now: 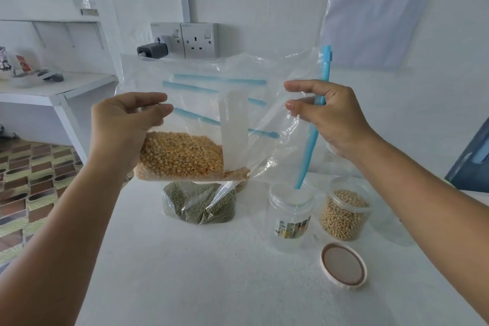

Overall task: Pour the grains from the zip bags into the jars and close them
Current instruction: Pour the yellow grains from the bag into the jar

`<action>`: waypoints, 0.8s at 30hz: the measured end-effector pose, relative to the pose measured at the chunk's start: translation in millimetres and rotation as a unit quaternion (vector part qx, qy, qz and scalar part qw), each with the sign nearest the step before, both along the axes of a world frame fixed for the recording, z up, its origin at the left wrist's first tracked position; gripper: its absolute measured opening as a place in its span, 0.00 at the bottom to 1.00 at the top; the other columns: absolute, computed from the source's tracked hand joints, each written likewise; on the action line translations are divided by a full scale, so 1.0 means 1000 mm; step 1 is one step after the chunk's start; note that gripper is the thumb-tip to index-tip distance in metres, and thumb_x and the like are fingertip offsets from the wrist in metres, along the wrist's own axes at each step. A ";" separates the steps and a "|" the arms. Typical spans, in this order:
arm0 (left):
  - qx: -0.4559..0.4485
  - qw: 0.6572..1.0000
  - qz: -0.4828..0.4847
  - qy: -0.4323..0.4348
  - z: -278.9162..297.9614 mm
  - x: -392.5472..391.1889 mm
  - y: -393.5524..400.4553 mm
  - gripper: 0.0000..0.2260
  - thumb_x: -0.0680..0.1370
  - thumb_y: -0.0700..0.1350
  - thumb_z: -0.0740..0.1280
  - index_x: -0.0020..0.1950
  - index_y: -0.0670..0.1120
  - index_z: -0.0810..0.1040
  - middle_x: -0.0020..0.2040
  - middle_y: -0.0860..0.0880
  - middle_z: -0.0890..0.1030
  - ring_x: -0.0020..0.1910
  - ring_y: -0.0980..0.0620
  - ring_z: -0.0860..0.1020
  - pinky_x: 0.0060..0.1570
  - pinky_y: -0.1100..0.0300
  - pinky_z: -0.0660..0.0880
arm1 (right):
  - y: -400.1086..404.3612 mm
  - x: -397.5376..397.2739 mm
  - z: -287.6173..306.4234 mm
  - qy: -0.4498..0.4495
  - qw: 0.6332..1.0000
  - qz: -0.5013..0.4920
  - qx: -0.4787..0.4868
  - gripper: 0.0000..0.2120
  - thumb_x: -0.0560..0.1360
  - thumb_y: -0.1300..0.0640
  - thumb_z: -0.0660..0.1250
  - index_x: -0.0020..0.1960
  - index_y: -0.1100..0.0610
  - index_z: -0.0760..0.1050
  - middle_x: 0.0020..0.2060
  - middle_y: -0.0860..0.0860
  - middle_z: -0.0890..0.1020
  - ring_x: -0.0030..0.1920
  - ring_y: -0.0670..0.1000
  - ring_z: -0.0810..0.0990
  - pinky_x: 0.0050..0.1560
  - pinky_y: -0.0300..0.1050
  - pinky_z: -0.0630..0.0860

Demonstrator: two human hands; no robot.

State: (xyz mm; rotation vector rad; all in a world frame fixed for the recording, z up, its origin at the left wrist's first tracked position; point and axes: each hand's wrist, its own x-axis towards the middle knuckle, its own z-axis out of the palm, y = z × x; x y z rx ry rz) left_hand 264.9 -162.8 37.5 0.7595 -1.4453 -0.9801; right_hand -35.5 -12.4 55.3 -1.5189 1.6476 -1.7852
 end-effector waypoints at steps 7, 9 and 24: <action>0.005 1.000 -0.008 -0.011 0.011 0.007 -0.003 0.08 0.70 0.42 0.81 0.45 0.53 0.89 0.44 0.41 0.84 0.36 0.50 0.78 0.42 0.66 0.79 | 0.002 0.000 0.000 -0.030 0.999 0.021 -0.017 0.15 0.75 0.65 0.76 0.56 0.48 0.86 0.48 0.48 0.88 0.47 0.52 0.86 0.59 0.46 0.83; 0.003 1.000 -0.007 -0.019 0.014 0.008 -0.003 0.08 0.70 0.42 0.81 0.45 0.52 0.89 0.43 0.43 0.84 0.35 0.51 0.78 0.42 0.67 0.79 | 0.003 0.000 -0.001 -0.030 0.999 0.023 -0.016 0.15 0.76 0.66 0.76 0.57 0.48 0.86 0.48 0.46 0.88 0.46 0.52 0.86 0.58 0.44 0.83; 0.004 0.999 -0.019 -0.041 0.023 0.002 -0.004 0.08 0.70 0.43 0.81 0.46 0.51 0.89 0.41 0.47 0.86 0.34 0.53 0.79 0.42 0.68 0.79 | 0.009 -0.003 -0.009 -0.067 0.997 0.019 -0.019 0.15 0.76 0.66 0.75 0.58 0.51 0.85 0.52 0.43 0.87 0.49 0.52 0.86 0.54 0.39 0.83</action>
